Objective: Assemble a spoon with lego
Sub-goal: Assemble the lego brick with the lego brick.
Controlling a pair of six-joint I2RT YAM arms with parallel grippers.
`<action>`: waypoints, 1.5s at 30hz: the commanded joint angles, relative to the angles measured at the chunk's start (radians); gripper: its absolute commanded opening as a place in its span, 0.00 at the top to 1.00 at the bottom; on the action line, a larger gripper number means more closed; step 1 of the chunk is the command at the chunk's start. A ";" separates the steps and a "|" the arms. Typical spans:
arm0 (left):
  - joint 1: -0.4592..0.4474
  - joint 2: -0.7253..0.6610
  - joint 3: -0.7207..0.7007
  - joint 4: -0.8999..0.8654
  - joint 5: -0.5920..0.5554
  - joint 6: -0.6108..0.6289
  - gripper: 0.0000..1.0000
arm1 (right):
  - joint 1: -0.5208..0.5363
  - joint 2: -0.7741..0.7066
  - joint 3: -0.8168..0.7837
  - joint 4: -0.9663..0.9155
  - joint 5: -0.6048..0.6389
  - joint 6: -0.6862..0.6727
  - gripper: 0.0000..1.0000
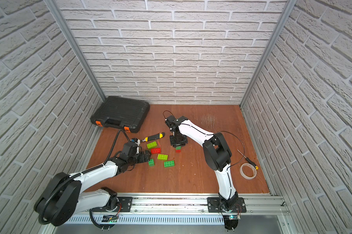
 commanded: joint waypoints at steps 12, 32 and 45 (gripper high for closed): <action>0.007 -0.024 -0.008 0.023 -0.012 0.009 0.02 | -0.006 0.016 -0.080 0.019 -0.061 0.021 0.76; 0.011 -0.027 -0.019 0.037 -0.013 0.002 0.02 | 0.004 -0.018 -0.058 0.026 -0.041 0.007 0.76; 0.018 -0.018 -0.016 0.043 -0.004 0.001 0.02 | 0.007 -0.052 -0.055 0.030 -0.041 0.006 0.76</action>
